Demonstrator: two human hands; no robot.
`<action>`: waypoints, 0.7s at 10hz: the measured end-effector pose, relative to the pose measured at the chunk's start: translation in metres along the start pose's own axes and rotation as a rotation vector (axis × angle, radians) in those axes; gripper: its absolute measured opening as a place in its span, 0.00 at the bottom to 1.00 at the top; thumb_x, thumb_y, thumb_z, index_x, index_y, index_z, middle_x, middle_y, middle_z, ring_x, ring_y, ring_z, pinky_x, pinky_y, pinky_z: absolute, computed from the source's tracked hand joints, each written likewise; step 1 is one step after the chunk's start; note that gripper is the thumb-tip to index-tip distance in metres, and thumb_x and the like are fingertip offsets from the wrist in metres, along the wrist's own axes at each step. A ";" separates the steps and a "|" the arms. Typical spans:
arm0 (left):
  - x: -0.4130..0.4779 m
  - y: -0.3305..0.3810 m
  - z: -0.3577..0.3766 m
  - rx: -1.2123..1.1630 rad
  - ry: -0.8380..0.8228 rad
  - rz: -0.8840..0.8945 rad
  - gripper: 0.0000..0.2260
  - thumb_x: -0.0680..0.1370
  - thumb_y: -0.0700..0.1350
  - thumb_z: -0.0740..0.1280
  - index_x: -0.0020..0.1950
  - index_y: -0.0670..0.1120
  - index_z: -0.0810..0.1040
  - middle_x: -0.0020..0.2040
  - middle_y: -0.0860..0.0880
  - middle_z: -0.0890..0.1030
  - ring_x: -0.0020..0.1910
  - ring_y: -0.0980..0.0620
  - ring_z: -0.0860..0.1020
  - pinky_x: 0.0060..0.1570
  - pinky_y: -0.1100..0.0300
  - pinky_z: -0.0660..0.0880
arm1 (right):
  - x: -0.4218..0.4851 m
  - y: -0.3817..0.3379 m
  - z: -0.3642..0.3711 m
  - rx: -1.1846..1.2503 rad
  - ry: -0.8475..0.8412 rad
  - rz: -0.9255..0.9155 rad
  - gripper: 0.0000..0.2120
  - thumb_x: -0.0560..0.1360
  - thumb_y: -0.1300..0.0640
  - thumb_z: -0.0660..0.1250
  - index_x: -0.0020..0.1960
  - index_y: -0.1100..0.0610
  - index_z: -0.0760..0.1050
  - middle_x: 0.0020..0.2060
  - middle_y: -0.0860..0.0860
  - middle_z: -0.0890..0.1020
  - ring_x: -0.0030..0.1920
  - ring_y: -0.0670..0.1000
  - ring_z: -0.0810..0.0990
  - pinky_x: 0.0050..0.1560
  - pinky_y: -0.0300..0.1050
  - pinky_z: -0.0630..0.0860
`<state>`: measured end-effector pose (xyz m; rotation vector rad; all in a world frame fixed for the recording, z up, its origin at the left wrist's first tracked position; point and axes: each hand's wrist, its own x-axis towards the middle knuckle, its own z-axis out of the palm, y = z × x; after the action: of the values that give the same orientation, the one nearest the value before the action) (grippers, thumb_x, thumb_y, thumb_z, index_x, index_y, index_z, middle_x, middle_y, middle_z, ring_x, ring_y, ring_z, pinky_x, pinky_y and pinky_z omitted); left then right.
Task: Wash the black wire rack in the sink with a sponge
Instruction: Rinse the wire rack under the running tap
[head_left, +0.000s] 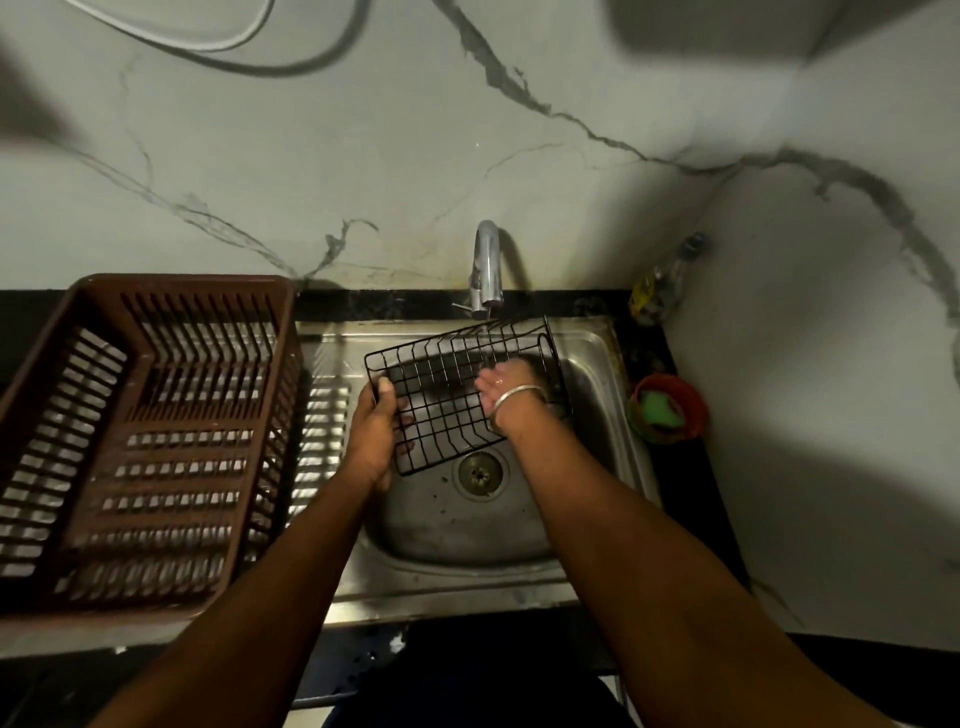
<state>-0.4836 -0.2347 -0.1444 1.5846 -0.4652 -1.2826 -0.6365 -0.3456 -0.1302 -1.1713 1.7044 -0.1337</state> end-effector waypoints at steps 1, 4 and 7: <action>0.001 -0.002 -0.007 -0.008 0.009 -0.018 0.19 0.85 0.65 0.60 0.72 0.59 0.75 0.64 0.48 0.85 0.64 0.42 0.82 0.61 0.39 0.78 | 0.001 0.004 -0.016 1.099 -0.128 0.361 0.23 0.87 0.52 0.52 0.80 0.56 0.64 0.76 0.53 0.73 0.73 0.55 0.75 0.61 0.48 0.75; -0.009 -0.012 -0.020 -0.077 -0.005 -0.059 0.12 0.88 0.59 0.59 0.65 0.56 0.76 0.50 0.51 0.85 0.45 0.49 0.82 0.41 0.54 0.74 | -0.022 -0.013 -0.012 1.196 -0.091 -0.002 0.10 0.84 0.58 0.59 0.60 0.58 0.77 0.57 0.57 0.85 0.56 0.55 0.85 0.54 0.49 0.79; -0.008 -0.007 -0.024 -0.046 -0.017 -0.101 0.19 0.88 0.60 0.57 0.72 0.51 0.75 0.52 0.49 0.85 0.41 0.51 0.83 0.36 0.58 0.76 | -0.018 -0.003 0.004 1.080 -0.095 0.094 0.15 0.85 0.58 0.55 0.66 0.59 0.75 0.56 0.54 0.86 0.57 0.55 0.83 0.48 0.46 0.76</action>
<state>-0.4673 -0.2149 -0.1484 1.5766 -0.3674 -1.3748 -0.6313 -0.3320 -0.1190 -0.2764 1.2722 -0.8098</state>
